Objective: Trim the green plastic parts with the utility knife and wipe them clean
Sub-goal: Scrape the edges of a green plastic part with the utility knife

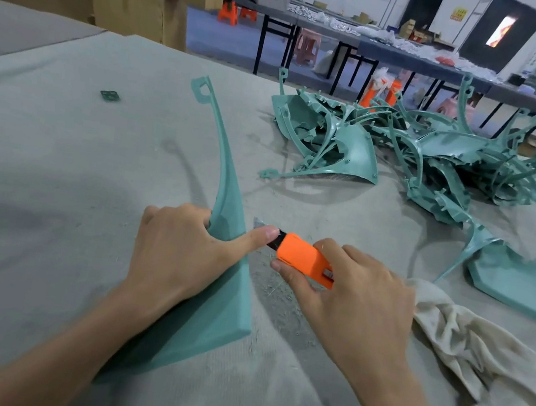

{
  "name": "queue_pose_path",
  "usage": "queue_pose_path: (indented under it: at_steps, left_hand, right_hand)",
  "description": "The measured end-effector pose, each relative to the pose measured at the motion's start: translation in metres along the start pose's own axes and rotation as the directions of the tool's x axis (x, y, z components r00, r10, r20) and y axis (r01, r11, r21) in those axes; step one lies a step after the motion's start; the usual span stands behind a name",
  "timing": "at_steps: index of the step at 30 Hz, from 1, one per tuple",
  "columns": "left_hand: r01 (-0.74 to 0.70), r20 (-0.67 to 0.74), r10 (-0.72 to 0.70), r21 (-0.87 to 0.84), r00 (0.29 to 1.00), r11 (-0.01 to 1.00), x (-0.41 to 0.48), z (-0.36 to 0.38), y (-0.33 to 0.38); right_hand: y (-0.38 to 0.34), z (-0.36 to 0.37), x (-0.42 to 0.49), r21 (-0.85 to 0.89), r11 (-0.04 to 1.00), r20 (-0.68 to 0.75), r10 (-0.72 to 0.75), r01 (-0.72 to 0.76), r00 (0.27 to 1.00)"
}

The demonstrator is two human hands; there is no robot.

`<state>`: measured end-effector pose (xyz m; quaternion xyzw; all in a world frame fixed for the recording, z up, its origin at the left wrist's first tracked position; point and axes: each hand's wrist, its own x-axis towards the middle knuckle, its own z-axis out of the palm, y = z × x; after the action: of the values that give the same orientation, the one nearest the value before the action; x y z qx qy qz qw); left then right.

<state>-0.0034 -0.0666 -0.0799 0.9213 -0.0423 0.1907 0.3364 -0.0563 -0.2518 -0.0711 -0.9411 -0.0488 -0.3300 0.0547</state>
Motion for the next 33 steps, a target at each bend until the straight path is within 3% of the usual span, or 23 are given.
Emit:
queue_pose_path:
  at_steps: [15, 19, 22, 24, 27, 29, 33]
  left_hand:
    - [0.038, -0.009, -0.038, -0.025, 0.999, 0.999, 0.003, 0.004, -0.008]
    - [0.02, -0.037, -0.021, -0.023, 0.999, 1.0, 0.003, 0.002, -0.009]
    - [-0.096, -0.091, 0.099, 0.038, 0.991, 0.995, -0.004, 0.005, 0.0]
    - [-0.159, -0.108, 0.165, 0.069, 0.98, 0.985, -0.009, 0.006, 0.005]
    - [-0.185, -0.108, 0.192, 0.069, 0.975, 0.98, -0.014, 0.008, 0.011]
    - [-0.199, -0.094, 0.205, 0.069, 0.974, 0.978, -0.017, 0.01, 0.013]
    - [-0.235, -0.061, 0.238, 0.05, 0.969, 0.971, -0.019, 0.014, 0.012]
  right_hand:
    - [0.014, -0.004, 0.004, 0.062, 0.997, -0.038, 0.055, -0.053, 0.998]
    - [0.026, -0.009, 0.009, 0.184, 0.96, -0.057, 0.226, -0.212, 0.972]
    - [0.027, -0.004, 0.012, 0.408, 0.819, 0.149, 0.377, -0.404, 0.914]
    - [0.023, -0.003, 0.012, 0.541, 0.703, 0.267, 0.377, -0.462, 0.887]
    - [0.012, -0.011, 0.013, 0.707, 0.507, 0.428, 0.25, -0.494, 0.868]
    - [0.006, -0.017, 0.011, 0.75, 0.338, 0.568, 0.113, -0.569, 0.815]
    - [0.001, -0.02, 0.012, 0.688, 0.261, 0.698, 0.017, -0.677, 0.716]
